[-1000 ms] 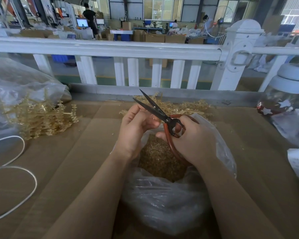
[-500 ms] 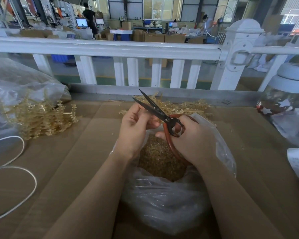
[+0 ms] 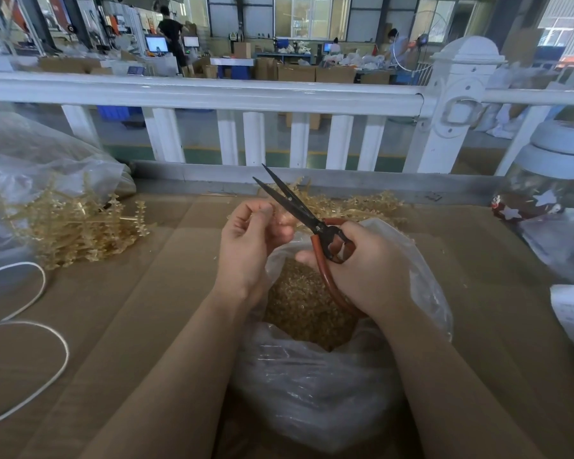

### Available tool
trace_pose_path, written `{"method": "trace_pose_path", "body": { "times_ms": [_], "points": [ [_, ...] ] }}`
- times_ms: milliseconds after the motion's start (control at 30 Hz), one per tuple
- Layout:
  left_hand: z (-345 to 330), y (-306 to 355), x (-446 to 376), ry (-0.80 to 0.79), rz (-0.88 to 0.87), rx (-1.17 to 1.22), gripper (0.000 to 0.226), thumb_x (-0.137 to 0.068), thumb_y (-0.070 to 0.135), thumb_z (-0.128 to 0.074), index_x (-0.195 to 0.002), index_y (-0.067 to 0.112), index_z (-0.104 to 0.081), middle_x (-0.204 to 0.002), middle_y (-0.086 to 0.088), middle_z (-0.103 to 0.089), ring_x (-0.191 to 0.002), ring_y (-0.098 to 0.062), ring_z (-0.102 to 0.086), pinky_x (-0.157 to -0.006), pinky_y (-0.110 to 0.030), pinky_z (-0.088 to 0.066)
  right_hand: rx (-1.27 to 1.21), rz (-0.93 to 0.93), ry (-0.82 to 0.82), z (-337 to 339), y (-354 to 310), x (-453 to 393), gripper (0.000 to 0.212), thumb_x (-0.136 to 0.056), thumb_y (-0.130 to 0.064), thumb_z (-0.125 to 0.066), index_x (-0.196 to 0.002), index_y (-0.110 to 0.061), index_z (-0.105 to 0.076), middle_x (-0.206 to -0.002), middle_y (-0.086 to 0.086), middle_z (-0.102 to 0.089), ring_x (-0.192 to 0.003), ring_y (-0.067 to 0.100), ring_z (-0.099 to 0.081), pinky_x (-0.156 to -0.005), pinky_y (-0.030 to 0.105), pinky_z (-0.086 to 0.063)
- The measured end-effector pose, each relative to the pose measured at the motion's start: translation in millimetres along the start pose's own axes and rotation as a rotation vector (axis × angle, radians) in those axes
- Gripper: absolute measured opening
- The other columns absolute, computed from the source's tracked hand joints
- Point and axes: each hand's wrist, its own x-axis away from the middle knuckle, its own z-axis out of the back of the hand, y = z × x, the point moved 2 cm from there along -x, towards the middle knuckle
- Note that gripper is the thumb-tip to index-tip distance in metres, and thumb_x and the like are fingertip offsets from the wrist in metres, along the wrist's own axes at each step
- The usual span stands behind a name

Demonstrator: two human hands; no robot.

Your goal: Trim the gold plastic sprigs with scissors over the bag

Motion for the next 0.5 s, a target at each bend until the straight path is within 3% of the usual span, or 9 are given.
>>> {"method": "trace_pose_path", "body": {
  "times_ms": [167, 300, 400, 500],
  "points": [
    [5.0, -0.7, -3.6, 0.060, 0.071, 0.099, 0.021, -0.104, 0.009, -0.046, -0.086, 0.010, -0.057, -0.068, -0.004, -0.068, -0.060, -0.011, -0.063, -0.062, -0.022, -0.056, -0.168, -0.134, 0.013, 2.4, 5.6, -0.9, 0.058, -0.063, -0.090, -0.055, -0.080, -0.036, -0.063, -0.071, -0.022, -0.063, -0.077, -0.004, -0.061, -0.060, 0.010, -0.042],
    [6.0, 0.2, -5.0, 0.064, 0.125, 0.162, 0.020, -0.104, 0.009, -0.047, -0.086, 0.010, -0.057, -0.066, -0.003, -0.068, -0.058, -0.009, -0.062, -0.060, -0.021, -0.055, -0.306, -0.282, 0.056, 2.5, 13.1, -4.8, 0.040, -0.072, -0.071, -0.070, -0.080, -0.032, -0.068, -0.075, -0.017, -0.068, -0.072, 0.002, -0.063, -0.064, 0.024, -0.051],
    [4.8, -0.8, -3.8, 0.017, 0.181, 0.167, 0.021, -0.103, 0.010, -0.047, -0.086, 0.009, -0.058, -0.067, -0.002, -0.067, -0.055, -0.007, -0.058, -0.056, -0.019, -0.053, -0.382, -0.354, 0.033, 2.4, 15.3, -6.8, 0.026, -0.075, -0.062, -0.076, -0.079, -0.039, -0.065, -0.079, -0.033, -0.066, -0.076, -0.011, -0.062, -0.056, 0.011, -0.043],
    [1.2, -1.1, -1.8, -0.054, 0.223, 0.107, 0.020, -0.104, 0.011, -0.045, -0.087, 0.008, -0.056, -0.066, -0.001, -0.066, -0.051, -0.007, -0.052, -0.050, -0.019, -0.048, -0.535, -0.402, 0.018, 1.4, 16.5, -8.9, 0.019, -0.077, -0.049, -0.081, -0.079, -0.035, -0.067, -0.069, -0.028, -0.067, -0.065, -0.010, -0.063, -0.050, 0.005, -0.042]
  ]
}}
